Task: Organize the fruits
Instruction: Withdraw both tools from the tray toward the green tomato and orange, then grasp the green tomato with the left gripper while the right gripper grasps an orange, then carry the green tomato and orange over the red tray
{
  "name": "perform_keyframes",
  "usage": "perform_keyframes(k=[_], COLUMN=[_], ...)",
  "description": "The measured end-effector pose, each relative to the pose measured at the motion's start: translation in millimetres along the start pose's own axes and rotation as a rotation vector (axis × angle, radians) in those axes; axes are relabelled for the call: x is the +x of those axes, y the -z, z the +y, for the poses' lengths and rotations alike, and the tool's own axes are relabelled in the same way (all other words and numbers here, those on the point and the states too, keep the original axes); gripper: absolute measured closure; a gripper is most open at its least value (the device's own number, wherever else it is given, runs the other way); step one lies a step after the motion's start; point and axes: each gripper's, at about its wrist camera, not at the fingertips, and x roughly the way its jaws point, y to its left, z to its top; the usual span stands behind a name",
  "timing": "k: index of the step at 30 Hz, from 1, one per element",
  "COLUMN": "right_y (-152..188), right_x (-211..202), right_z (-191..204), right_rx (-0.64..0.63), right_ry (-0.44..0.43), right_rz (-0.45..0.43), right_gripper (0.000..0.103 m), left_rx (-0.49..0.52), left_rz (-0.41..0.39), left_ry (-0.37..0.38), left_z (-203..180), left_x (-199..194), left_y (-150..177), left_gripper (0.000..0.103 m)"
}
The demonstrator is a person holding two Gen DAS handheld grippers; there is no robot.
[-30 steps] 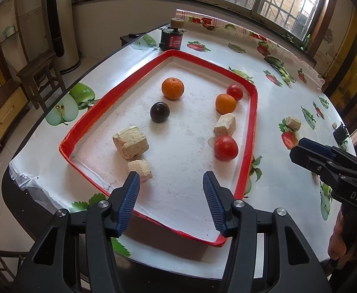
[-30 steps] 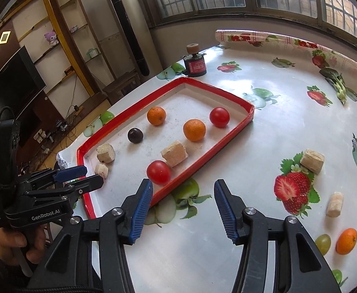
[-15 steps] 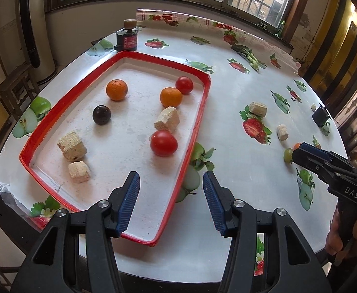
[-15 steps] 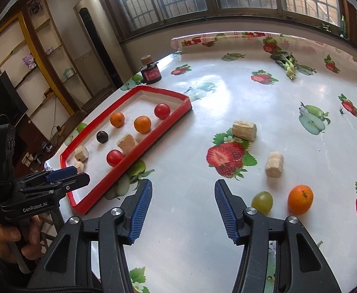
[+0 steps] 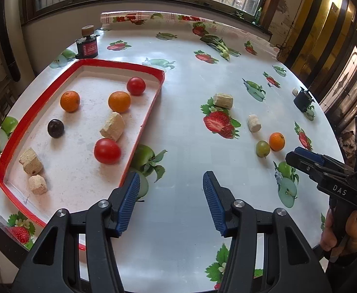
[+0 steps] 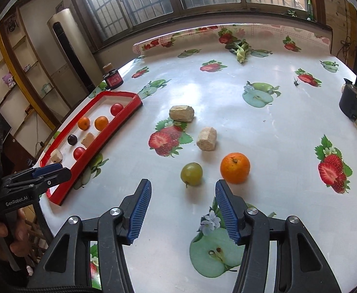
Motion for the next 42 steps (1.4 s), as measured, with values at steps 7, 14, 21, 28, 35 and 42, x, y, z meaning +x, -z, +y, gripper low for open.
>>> perform_keyframes(k=[7,14,21,28,35,42], right_y=[1.2,-1.6,-13.1,-21.3,-19.7,-15.7], right_x=[-2.6,5.0,30.0,47.3,21.3,7.1], right_z=[-24.6,-40.0,-53.5,-58.6,-79.0,-88.6], right_rx=[0.046,0.064,0.072,0.067,0.117,0.148], right_ry=[0.028,0.036,0.044,0.011,0.048,0.066], right_rz=[-0.007,-0.002,0.036,0.057,-0.005,-0.023], right_gripper=[0.046,0.046,0.047,0.068,0.068,0.068], left_rx=[0.053,0.104,0.146,0.21,0.22,0.218], left_rz=[0.024,0.054,0.086,0.118,0.141,0.115], left_ry=[0.044,0.081,0.132,0.182,0.203,0.191], left_z=[-31.3,-60.8,-86.7,-119.3,-134.2,-129.3], left_x=[12.6,28.8,48.4,71.7,101.1,94.4], left_y=[-2.2,-4.4,-11.2,-19.5,-28.6,-26.6], left_gripper=[0.051,0.051,0.051,0.051,0.07,0.082])
